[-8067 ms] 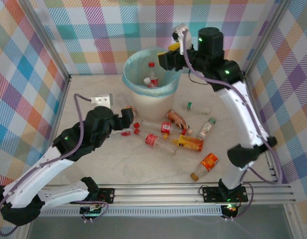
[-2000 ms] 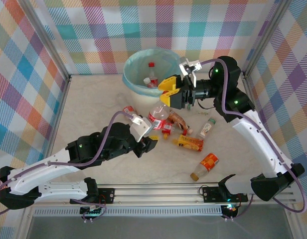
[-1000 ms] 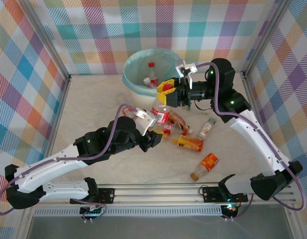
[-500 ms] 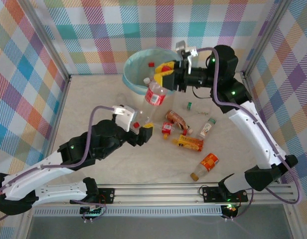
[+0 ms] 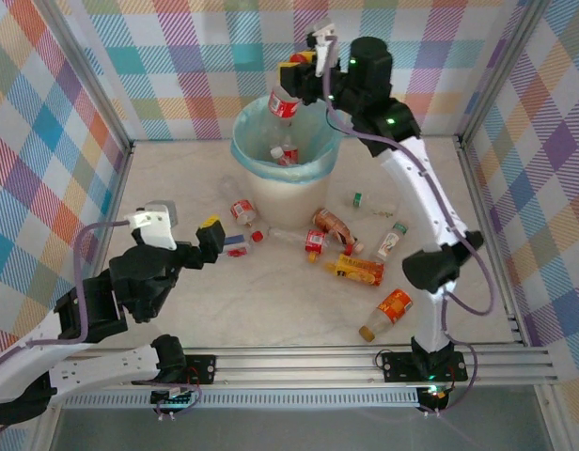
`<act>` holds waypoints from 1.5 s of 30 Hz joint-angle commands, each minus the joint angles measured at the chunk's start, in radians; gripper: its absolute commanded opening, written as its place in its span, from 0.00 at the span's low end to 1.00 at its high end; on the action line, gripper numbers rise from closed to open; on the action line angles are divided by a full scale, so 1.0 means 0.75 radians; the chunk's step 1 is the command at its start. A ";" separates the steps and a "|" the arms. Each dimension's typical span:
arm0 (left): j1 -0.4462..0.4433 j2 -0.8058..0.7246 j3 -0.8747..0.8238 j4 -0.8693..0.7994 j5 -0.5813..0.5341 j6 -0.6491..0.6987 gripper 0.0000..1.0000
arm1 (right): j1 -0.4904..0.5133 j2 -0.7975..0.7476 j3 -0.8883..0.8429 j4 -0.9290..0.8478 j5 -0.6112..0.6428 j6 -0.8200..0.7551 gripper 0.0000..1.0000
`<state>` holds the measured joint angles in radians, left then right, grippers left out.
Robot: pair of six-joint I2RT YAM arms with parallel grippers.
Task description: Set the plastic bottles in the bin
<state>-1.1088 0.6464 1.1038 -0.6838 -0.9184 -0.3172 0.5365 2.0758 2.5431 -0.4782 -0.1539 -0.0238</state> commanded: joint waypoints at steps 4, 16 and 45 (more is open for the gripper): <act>0.013 -0.044 -0.051 -0.097 -0.087 -0.052 1.00 | -0.001 0.088 0.037 -0.196 0.126 -0.146 0.07; 0.014 -0.007 -0.075 -0.129 -0.066 -0.099 1.00 | 0.000 0.213 -0.128 -0.315 -0.039 -0.109 0.13; 0.016 0.018 -0.040 -0.172 -0.091 -0.136 1.00 | 0.003 -0.084 -0.084 -0.260 -0.096 -0.042 0.67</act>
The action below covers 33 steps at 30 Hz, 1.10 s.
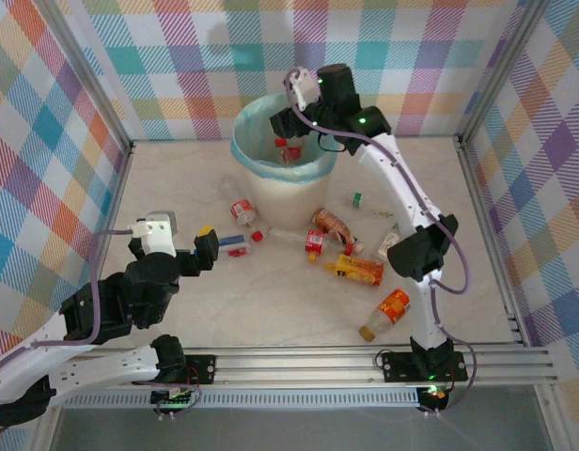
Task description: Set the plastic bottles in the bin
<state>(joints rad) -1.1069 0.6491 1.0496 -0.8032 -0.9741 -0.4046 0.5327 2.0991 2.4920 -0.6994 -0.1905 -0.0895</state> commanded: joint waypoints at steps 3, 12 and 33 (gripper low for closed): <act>0.013 0.053 0.048 -0.022 0.015 -0.017 1.00 | 0.012 -0.206 -0.073 0.029 -0.080 0.077 0.67; 0.013 0.362 0.149 0.034 0.342 0.148 0.96 | 0.016 -0.688 -0.636 0.139 -0.034 0.143 0.65; 0.028 1.278 0.436 0.184 1.149 1.101 0.91 | -0.005 -1.475 -1.387 -0.089 0.415 0.085 0.62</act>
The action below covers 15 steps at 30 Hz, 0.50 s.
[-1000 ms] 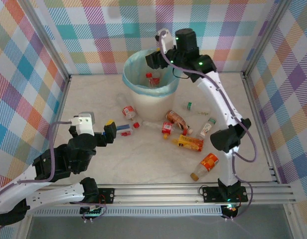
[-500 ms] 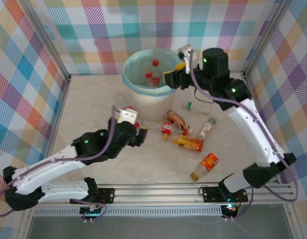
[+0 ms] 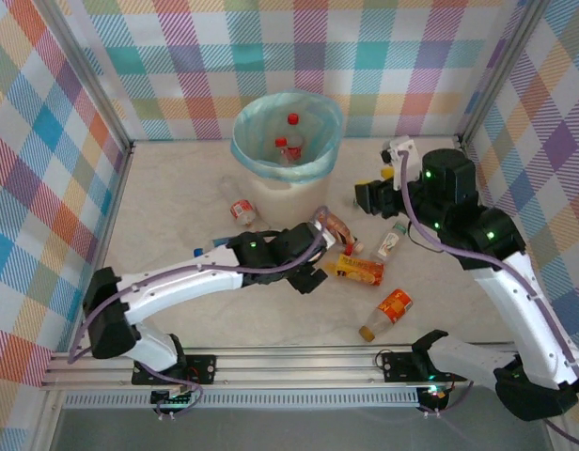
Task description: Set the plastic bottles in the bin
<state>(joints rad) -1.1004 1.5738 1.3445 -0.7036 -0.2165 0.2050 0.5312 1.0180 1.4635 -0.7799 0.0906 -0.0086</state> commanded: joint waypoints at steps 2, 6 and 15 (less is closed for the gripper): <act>0.042 0.109 0.060 0.088 0.180 0.401 0.90 | -0.004 -0.055 -0.022 0.034 0.033 -0.030 0.62; 0.121 0.223 0.139 0.132 0.335 0.503 0.90 | -0.003 -0.098 -0.031 0.066 0.026 -0.044 0.62; 0.216 0.452 0.200 0.280 0.517 0.716 0.94 | -0.003 -0.179 -0.065 0.099 0.048 -0.085 0.62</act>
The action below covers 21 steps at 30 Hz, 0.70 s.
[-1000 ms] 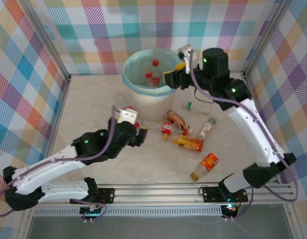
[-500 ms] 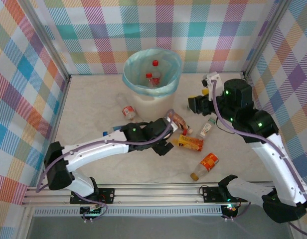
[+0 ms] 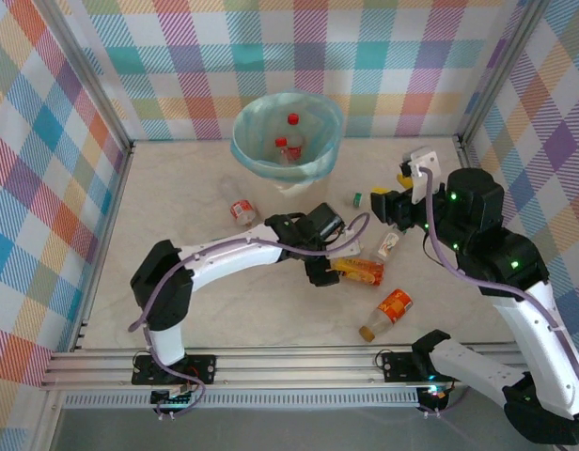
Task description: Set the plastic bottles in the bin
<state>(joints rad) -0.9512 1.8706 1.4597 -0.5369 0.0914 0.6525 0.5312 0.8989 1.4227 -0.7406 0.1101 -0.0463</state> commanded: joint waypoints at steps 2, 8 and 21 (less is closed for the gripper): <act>0.036 0.112 0.082 0.041 0.121 0.133 0.94 | -0.003 -0.022 -0.009 0.043 0.017 -0.040 0.62; 0.053 0.214 0.130 -0.009 0.116 0.165 0.94 | -0.003 -0.023 0.000 0.034 0.011 -0.057 0.62; 0.051 0.204 0.023 0.004 0.130 0.137 0.88 | -0.003 -0.025 -0.004 0.040 0.008 -0.048 0.62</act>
<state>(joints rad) -0.9211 2.0319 1.5059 -0.5201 0.1638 0.7540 0.5316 0.8890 1.4220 -0.7403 0.1127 -0.0685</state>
